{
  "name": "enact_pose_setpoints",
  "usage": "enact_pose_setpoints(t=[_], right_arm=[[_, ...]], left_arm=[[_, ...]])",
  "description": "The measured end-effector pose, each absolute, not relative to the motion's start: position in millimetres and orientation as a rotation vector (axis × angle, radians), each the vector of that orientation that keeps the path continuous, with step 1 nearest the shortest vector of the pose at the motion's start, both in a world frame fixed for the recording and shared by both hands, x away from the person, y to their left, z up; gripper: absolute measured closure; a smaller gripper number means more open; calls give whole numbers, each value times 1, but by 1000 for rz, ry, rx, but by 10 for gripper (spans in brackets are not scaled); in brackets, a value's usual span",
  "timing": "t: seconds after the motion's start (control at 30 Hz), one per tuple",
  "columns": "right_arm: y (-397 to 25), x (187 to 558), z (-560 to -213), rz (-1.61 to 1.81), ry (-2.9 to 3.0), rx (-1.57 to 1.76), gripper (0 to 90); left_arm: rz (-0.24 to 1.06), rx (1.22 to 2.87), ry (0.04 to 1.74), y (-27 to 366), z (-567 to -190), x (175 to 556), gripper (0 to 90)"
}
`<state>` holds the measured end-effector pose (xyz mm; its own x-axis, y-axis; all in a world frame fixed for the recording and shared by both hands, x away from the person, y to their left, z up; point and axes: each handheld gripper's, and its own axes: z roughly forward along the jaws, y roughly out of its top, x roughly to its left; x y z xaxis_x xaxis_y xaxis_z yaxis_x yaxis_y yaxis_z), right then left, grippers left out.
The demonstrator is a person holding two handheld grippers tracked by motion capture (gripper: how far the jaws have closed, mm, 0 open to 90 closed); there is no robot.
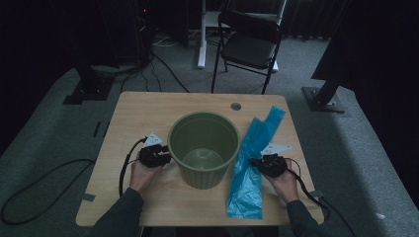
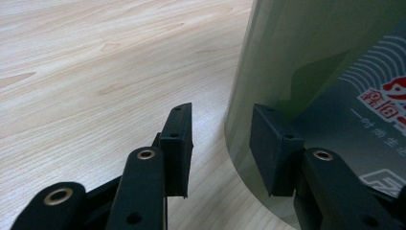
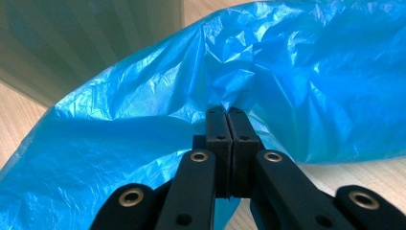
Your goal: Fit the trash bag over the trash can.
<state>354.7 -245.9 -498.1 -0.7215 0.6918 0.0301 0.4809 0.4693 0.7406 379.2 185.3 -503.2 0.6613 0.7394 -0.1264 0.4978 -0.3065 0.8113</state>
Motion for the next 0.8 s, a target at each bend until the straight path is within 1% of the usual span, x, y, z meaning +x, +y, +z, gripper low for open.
enact_pose_setpoints(t=[0.6,0.8], right_arm=[[-258,353,-486,1142,2413,994,896],[-262,351,-475,1156,2401,978,896]], left_arm=[[311,2006,963,186,-506,380,589],[296,2014,957,187,-506,378,596]])
